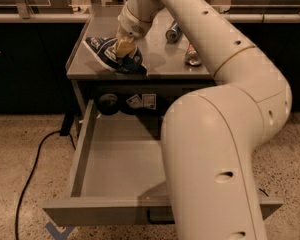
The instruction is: Pick blue chip bag from top drawer and place on counter
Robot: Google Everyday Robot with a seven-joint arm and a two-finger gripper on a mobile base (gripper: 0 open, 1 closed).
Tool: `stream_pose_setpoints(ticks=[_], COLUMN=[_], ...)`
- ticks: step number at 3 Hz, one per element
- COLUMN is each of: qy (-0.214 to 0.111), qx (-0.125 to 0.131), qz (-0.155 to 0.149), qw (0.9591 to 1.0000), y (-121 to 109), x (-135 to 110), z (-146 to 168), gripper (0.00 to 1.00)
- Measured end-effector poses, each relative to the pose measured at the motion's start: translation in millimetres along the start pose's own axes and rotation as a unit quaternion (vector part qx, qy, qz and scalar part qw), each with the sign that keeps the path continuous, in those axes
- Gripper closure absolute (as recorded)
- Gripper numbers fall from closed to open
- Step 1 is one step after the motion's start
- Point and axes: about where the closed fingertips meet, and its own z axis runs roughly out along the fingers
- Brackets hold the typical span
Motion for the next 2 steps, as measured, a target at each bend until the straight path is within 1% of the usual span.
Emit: stream_pose_setpoints(ticks=[1, 2], qy=[0.071, 0.132], qx=[0.078, 0.111], qz=[0.072, 0.131], qw=[0.9918, 0.9763], y=[-14.4, -4.7], x=[32.6, 62.8], z=[-13.9, -4.9], gripper=[1.0, 1.0])
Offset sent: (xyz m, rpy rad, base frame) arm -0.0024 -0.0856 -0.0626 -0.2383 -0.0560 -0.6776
